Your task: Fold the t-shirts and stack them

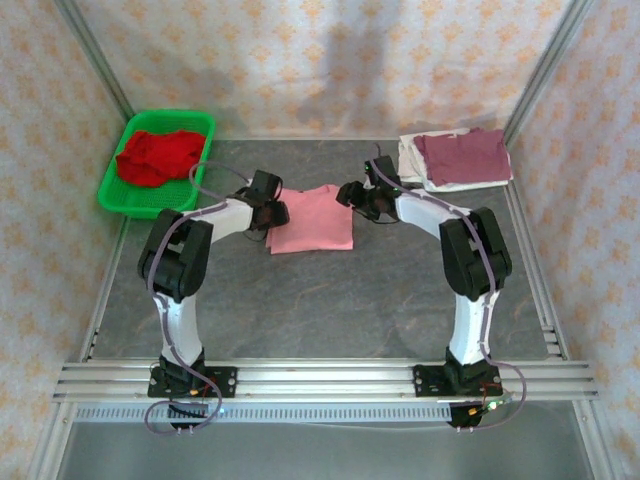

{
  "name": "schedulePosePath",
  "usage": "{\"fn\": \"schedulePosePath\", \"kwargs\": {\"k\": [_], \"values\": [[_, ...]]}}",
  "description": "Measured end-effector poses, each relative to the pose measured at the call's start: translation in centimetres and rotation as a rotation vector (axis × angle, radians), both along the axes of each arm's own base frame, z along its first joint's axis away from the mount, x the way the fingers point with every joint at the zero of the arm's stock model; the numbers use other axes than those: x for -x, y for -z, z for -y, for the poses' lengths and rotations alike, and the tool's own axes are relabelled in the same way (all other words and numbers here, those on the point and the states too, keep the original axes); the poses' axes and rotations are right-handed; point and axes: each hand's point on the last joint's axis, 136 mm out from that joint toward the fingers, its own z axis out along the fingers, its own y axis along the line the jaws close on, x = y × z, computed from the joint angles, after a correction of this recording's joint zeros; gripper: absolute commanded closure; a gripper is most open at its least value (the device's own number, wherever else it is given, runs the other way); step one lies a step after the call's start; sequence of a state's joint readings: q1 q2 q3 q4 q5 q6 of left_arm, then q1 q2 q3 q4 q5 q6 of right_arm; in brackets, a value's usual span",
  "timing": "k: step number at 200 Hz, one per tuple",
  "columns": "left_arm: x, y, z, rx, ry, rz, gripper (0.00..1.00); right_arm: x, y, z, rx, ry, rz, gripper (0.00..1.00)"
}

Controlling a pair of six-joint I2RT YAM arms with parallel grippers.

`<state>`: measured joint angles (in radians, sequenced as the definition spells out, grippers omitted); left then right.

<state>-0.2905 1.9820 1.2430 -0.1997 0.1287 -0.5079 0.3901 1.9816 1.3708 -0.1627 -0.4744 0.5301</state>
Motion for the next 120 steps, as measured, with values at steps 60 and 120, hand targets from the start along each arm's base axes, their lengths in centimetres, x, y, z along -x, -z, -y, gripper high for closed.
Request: {"fn": "schedulePosePath", "kwargs": {"k": [60, 120], "values": [[-0.4, -0.4, 0.1, 0.003, 0.002, 0.009, 0.65, 0.9, 4.4, -0.4, 0.038, -0.047, -0.111, 0.45], [-0.4, -0.3, 0.2, 0.007, 0.003, 0.012, 0.66, 1.5, 4.1, -3.9, 0.009, -0.133, -0.097, 0.52]]}}
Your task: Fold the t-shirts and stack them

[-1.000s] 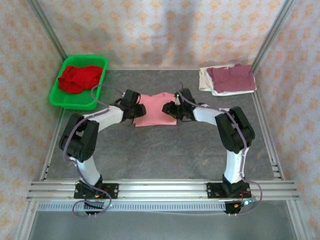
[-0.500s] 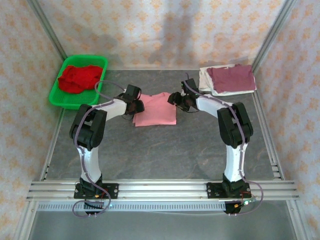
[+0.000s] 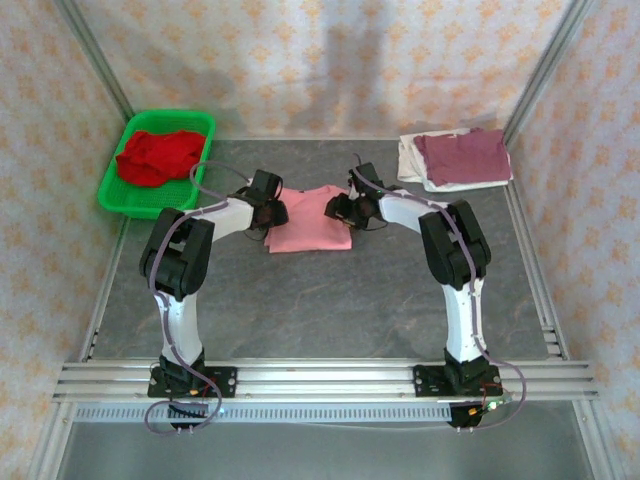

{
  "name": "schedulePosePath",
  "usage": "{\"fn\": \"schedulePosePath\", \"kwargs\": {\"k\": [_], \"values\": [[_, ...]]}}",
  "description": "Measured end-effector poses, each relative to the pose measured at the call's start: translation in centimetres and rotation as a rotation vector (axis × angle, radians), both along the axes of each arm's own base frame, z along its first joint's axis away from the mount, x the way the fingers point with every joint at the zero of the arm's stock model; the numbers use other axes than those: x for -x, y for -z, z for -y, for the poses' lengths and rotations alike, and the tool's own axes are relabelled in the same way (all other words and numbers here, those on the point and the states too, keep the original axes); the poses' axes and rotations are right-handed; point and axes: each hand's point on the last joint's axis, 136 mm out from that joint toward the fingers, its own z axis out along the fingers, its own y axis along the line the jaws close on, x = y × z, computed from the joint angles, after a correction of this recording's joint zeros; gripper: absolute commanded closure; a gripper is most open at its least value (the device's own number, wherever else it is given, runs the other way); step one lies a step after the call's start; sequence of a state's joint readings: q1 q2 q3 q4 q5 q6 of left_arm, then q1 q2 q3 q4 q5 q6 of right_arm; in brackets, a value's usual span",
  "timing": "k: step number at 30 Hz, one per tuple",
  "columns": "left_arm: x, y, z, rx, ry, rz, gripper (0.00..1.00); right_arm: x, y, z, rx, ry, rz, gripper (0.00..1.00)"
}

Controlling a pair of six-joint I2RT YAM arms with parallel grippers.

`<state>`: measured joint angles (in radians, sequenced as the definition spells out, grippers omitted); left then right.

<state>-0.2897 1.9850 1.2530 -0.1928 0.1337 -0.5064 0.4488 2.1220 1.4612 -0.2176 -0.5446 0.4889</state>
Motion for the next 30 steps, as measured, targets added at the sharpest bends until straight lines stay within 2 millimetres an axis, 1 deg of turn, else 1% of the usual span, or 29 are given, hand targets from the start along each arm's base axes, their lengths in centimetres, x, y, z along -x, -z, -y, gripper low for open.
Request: {"fn": "schedulePosePath", "kwargs": {"k": [3, 6, 8, 10, 12, 14, 16, 17, 19, 21, 22, 23, 25, 26, 27, 28, 30], "values": [[0.0, 0.1, 0.0, 0.001, -0.001, 0.001, 0.66, 0.0, 0.1, -1.3, -0.005, -0.021, 0.003, 0.59], [-0.1, 0.1, 0.0, 0.005, -0.001, 0.005, 0.66, 0.2, 0.7, -2.4, -0.009, -0.037, -0.002, 0.67], [-0.1, 0.1, 0.0, 0.009, 0.001, 0.008, 0.65, 0.1, 0.7, -2.7, -0.021, -0.037, -0.001, 0.79], [-0.1, 0.1, 0.0, 0.010, 0.000, 0.011, 0.61, -0.2, 1.1, -2.9, -0.026, -0.031, -0.006, 0.85], [-0.2, -0.1, 0.0, 0.013, 0.000, 0.015, 0.55, -0.6, 1.0, -3.0, -0.033, -0.024, -0.002, 1.00], [-0.2, -0.5, -0.1, 0.017, -0.006, 0.017, 0.50, -0.9, 0.8, -2.9, -0.034, -0.012, 0.001, 1.00], [0.2, -1.6, -0.5, 0.021, -0.015, 0.025, 0.47, -1.2, 0.8, -2.5, -0.030, -0.004, 0.005, 1.00], [0.5, -2.6, -0.6, 0.021, -0.018, 0.039, 0.44, -1.4, 0.8, -2.1, -0.028, 0.002, 0.004, 1.00], [1.4, -5.7, -1.5, 0.025, -0.050, 0.096, 0.40, -2.0, 0.7, -1.2, -0.015, 0.009, 0.000, 1.00], [2.7, -9.8, -2.5, 0.035, -0.088, 0.182, 0.36, -3.0, 0.2, 0.3, 0.008, 0.017, 0.006, 1.00], [3.4, -12.6, -3.1, 0.047, -0.112, 0.249, 0.33, -3.7, -0.2, 1.4, 0.025, 0.020, 0.014, 1.00], [4.1, -14.8, -3.6, 0.060, -0.131, 0.303, 0.31, -4.2, -0.6, 2.2, 0.037, 0.021, 0.021, 1.00], [5.7, -18.4, -4.5, 0.082, -0.161, 0.399, 0.29, -5.5, -1.6, 4.2, 0.070, 0.023, 0.046, 1.00], [6.7, -19.7, -5.0, 0.092, -0.176, 0.437, 0.29, -6.2, -2.5, 5.3, 0.092, 0.020, 0.061, 1.00], [7.3, -20.4, -5.2, 0.098, -0.181, 0.457, 0.28, -6.8, -3.3, 6.2, 0.115, 0.017, 0.074, 1.00], [8.2, -20.7, -5.4, 0.100, -0.182, 0.470, 0.28, -7.5, -4.3, 7.1, 0.134, 0.014, 0.097, 1.00], [9.1, -20.4, -5.1, 0.098, -0.166, 0.466, 0.27, -9.0, -6.7, 8.9, 0.174, 0.008, 0.144, 1.00]]}}
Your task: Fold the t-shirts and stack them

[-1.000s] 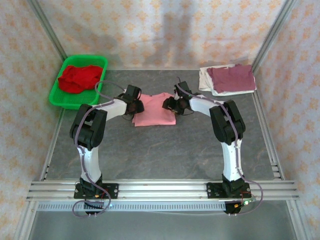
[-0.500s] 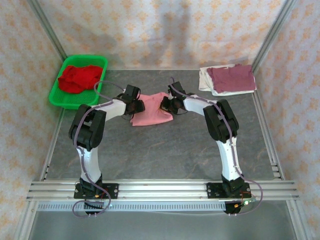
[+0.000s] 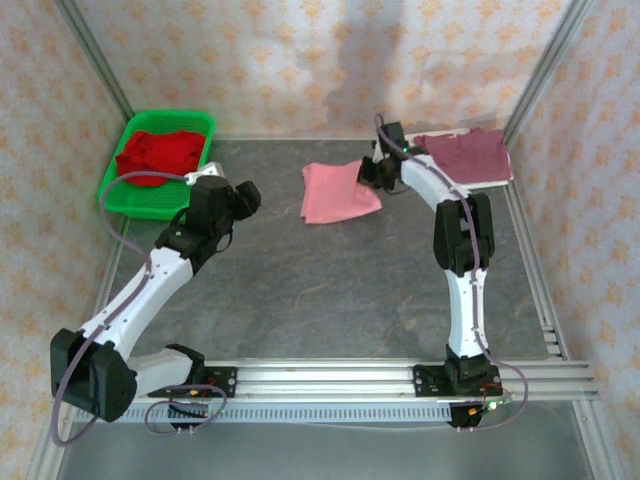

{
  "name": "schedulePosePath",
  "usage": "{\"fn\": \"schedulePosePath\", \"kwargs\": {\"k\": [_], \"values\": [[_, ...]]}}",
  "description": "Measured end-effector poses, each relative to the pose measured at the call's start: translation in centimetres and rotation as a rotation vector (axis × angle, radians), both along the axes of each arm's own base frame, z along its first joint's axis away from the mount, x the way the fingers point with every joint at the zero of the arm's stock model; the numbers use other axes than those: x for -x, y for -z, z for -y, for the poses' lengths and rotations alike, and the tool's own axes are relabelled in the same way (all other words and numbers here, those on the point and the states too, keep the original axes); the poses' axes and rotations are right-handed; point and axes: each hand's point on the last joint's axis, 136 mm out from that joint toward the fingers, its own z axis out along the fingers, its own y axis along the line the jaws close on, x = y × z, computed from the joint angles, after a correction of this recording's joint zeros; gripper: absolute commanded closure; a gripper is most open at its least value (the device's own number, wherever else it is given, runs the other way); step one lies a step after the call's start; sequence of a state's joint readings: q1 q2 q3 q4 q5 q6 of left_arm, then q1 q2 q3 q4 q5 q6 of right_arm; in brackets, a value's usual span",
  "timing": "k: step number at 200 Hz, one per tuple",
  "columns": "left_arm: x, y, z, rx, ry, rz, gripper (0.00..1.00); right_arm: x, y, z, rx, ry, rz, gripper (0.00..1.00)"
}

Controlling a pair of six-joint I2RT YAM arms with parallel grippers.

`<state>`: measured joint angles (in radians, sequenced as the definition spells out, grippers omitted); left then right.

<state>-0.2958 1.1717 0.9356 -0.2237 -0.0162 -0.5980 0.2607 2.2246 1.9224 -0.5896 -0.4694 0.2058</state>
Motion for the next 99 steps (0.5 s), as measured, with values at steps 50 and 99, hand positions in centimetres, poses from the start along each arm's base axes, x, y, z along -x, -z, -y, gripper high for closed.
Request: {"fn": "schedulePosePath", "kwargs": {"k": [50, 99], "values": [[2.4, 2.4, 4.8, -0.085, 0.223, -0.070, 0.25, -5.5, -8.2, 7.0, 0.158, -0.028, 0.184, 1.00], [3.3, 5.4, 6.2, -0.123, 0.286, -0.139, 0.25, -6.4, -9.6, 15.5, 0.325, 0.020, 0.204, 1.00]]}}
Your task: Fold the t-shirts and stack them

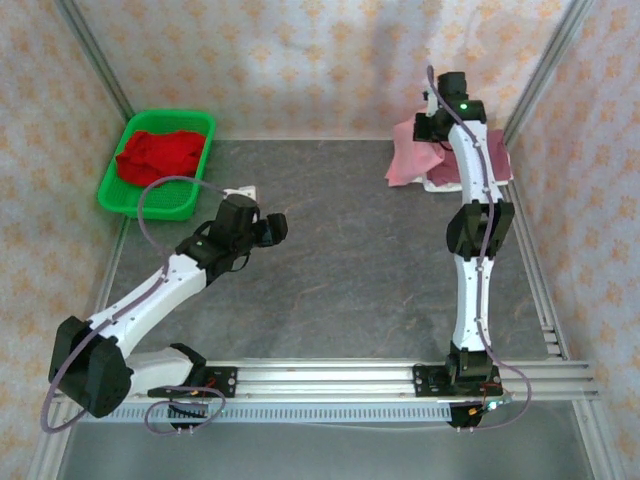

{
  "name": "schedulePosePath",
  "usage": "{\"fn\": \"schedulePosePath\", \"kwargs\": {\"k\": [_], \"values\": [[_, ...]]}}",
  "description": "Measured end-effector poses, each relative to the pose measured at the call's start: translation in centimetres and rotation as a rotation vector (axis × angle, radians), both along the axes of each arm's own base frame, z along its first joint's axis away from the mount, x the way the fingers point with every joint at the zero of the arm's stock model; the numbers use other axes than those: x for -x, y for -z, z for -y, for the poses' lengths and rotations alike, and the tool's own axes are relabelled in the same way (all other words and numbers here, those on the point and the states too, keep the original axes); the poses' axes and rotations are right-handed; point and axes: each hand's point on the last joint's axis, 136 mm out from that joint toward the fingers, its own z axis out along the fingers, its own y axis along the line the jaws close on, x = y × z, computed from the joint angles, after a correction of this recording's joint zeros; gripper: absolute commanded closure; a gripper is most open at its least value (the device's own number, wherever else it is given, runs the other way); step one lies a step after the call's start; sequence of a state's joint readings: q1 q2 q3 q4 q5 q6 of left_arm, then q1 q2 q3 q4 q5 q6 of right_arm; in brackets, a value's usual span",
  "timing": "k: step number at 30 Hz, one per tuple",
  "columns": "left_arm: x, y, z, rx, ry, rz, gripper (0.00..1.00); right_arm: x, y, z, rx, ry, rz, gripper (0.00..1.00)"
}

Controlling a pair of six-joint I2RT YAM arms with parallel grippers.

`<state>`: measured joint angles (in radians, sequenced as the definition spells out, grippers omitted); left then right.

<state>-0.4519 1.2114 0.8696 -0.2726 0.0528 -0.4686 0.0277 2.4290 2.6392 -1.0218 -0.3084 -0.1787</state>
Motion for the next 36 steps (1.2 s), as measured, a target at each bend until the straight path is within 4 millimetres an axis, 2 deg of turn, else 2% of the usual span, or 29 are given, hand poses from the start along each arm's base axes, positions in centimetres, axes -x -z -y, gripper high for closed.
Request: {"fn": "schedulePosePath", "kwargs": {"k": [4, 9, 16, 20, 23, 24, 26, 27, 28, 31, 34, 36], "values": [[0.0, 2.1, 0.6, -0.022, 0.017, -0.054, 0.25, -0.1, -0.2, 2.9, 0.016, 0.022, 0.007, 1.00], [0.4, 4.2, 1.8, -0.045, 0.055, -0.109, 0.25, -0.5, -1.8, 4.6, 0.033, 0.024, 0.054, 1.00], [0.6, 4.1, 2.4, -0.043, 0.072, -0.103, 0.24, -0.8, -2.7, 6.5, 0.026, 0.035, 0.090, 1.00], [0.6, 3.8, 2.3, -0.052, 0.077, -0.094, 0.24, -0.6, -2.7, 9.4, 0.040, 0.077, 0.090, 1.00], [0.7, 3.4, 2.2, -0.059, 0.083, -0.080, 0.24, -0.3, -2.3, 12.4, 0.057, 0.123, 0.083, 0.98], [0.7, 3.2, 2.1, -0.062, 0.083, -0.074, 0.24, -0.3, -2.1, 13.2, 0.069, 0.132, 0.080, 0.84], [0.6, 2.9, 1.9, -0.070, 0.077, -0.064, 0.24, -0.2, -1.6, 15.1, 0.111, 0.162, 0.074, 0.35], [0.6, 2.9, 1.8, -0.074, 0.077, -0.063, 0.24, -0.4, -1.3, 15.8, 0.129, 0.178, 0.072, 0.16], [0.7, 3.0, 1.8, -0.077, 0.079, -0.064, 0.24, -0.5, -1.1, 16.4, 0.152, 0.193, 0.075, 0.02], [0.7, 3.1, 1.7, -0.082, 0.078, -0.067, 0.23, -1.1, -0.4, 17.7, 0.211, 0.237, 0.079, 0.01], [0.6, 2.8, 1.5, -0.087, 0.067, -0.057, 0.21, -1.2, 0.1, 18.0, 0.232, 0.259, 0.069, 0.01], [0.6, 2.2, 1.2, -0.088, 0.056, -0.038, 0.11, -1.2, -0.1, 18.0, 0.228, 0.270, 0.073, 0.01]]}}
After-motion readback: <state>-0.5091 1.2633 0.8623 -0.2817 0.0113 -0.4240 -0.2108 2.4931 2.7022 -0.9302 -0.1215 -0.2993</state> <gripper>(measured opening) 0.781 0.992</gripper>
